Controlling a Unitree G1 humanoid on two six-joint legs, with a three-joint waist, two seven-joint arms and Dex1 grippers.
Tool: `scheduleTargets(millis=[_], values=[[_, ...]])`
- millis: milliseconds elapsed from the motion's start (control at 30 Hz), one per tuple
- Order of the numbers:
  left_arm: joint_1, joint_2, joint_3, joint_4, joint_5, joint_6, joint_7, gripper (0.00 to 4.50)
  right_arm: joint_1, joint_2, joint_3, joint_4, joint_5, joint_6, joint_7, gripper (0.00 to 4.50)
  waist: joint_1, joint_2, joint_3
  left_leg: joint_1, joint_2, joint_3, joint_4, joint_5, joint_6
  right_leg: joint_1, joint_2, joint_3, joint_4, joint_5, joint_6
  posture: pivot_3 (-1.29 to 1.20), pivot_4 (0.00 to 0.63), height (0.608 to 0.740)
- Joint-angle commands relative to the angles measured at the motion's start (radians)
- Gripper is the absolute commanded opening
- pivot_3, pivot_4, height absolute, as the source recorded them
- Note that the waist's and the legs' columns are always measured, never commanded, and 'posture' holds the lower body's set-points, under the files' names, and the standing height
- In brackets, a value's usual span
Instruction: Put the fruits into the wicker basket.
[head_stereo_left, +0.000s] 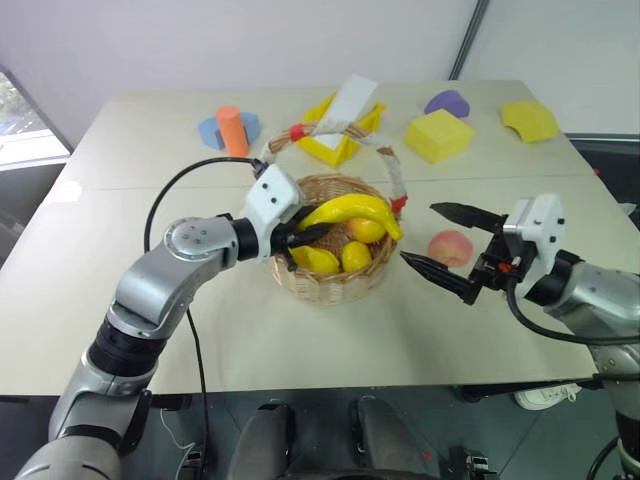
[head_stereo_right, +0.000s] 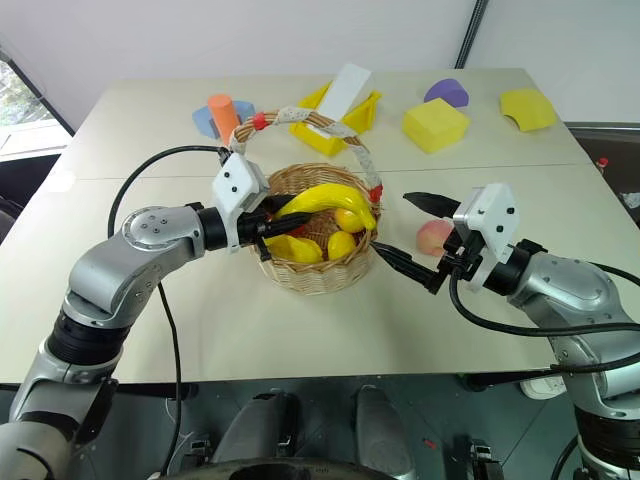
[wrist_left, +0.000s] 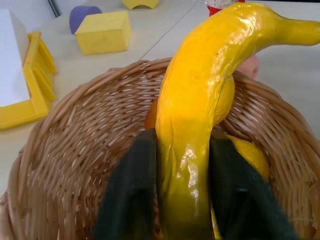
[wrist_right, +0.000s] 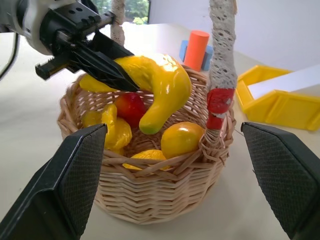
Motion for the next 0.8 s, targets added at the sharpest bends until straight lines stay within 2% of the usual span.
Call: scheduleTargets(millis=[33, 233, 400, 700, 800], values=[[-0.009, -0.006, 0.066, -0.025, -0.024, -0.024, -0.020, 3.47, 0.016, 0.011, -0.002, 0.080, -0.098, -0.019, -0.063, 4.50, -0.001, 0.000, 0.000, 0.000, 0.000, 0.000, 0.000, 0.000, 0.000, 0.000, 0.000, 0.000, 0.000, 0.000, 0.000, 0.00, 0.150, 0.740], [0.055, -0.029, 0.178, -0.085, -0.172, -0.018, -0.082, 3.47, -0.030, 0.044, 0.071, 0.330, -0.298, -0.085, -0.160, 4.50, -0.008, 0.000, 0.000, 0.000, 0.000, 0.000, 0.000, 0.000, -0.001, 0.000, 0.000, 0.000, 0.001, 0.000, 0.000, 0.00, 0.150, 0.740], [0.112, 0.005, 0.155, -0.194, -0.248, -0.003, -0.158, 3.47, -0.080, 0.076, 0.099, 0.460, -0.347, -0.101, -0.165, 4.50, -0.004, 0.000, 0.000, 0.000, 0.000, 0.001, 0.000, 0.001, -0.001, -0.001, 0.000, 0.000, 0.001, 0.000, 0.000, 0.00, 0.150, 0.740], [0.134, 0.043, 0.099, -0.197, -0.184, -0.016, -0.156, 3.47, -0.147, 0.142, 0.086, 0.613, -0.321, -0.107, -0.139, 4.50, -0.002, 0.000, 0.000, 0.002, 0.000, 0.000, 0.001, 0.001, -0.001, 0.002, 0.001, 0.000, 0.001, 0.000, 0.000, 0.00, 0.150, 0.740], [0.133, 0.041, 0.098, -0.188, -0.169, -0.026, -0.154, 3.54, -0.154, 0.158, 0.074, 0.614, -0.307, -0.101, -0.132, 3.63, -0.004, 0.000, 0.000, 0.002, 0.000, 0.000, 0.001, 0.001, -0.001, 0.001, 0.001, 0.000, 0.001, 0.000, 0.000, 0.00, 0.150, 0.740]])
